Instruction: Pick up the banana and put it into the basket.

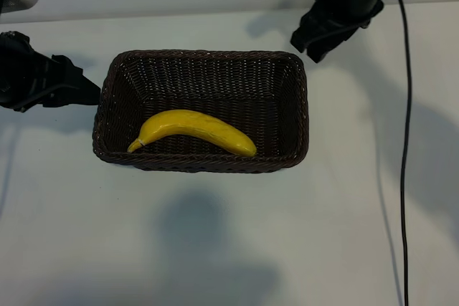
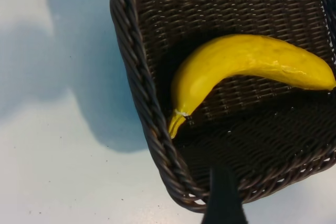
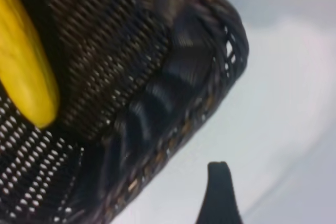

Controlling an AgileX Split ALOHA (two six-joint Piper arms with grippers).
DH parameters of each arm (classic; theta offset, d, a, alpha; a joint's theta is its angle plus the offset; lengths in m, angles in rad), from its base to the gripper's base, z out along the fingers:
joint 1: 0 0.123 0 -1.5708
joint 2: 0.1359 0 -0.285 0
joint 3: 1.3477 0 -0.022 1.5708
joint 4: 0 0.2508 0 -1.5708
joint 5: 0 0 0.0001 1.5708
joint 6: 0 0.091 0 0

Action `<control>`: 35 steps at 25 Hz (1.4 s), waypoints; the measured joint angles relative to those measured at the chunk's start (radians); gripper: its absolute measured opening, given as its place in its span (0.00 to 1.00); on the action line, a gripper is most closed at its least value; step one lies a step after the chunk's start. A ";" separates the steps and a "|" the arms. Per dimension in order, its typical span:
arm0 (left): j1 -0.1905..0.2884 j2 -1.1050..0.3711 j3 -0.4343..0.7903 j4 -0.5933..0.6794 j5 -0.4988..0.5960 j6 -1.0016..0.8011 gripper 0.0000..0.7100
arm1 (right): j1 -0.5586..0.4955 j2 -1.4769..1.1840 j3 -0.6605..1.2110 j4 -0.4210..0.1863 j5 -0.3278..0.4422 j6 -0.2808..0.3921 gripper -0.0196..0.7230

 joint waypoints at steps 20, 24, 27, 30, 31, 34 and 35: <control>0.000 0.000 0.000 -0.001 0.000 0.003 0.76 | -0.009 -0.104 0.102 0.244 0.000 -0.106 0.78; 0.000 0.000 0.000 -0.005 0.000 0.003 0.76 | -0.009 -0.104 0.102 0.245 0.000 -0.108 0.78; 0.000 0.000 0.000 -0.024 -0.001 0.003 0.76 | -0.009 -0.104 0.102 0.246 0.000 -0.110 0.78; 0.000 0.000 0.000 -0.040 -0.005 0.003 0.76 | -0.009 -0.104 0.102 0.247 0.000 -0.110 0.78; 0.000 0.000 0.000 -0.043 -0.007 0.003 0.76 | -0.009 -0.104 0.102 0.247 0.000 -0.110 0.78; 0.000 0.000 0.000 -0.043 -0.007 0.003 0.76 | -0.009 -0.104 0.102 0.249 0.000 -0.110 0.78; 0.000 0.000 0.000 -0.045 -0.006 0.003 0.76 | -0.009 -0.104 0.102 0.249 0.000 -0.111 0.78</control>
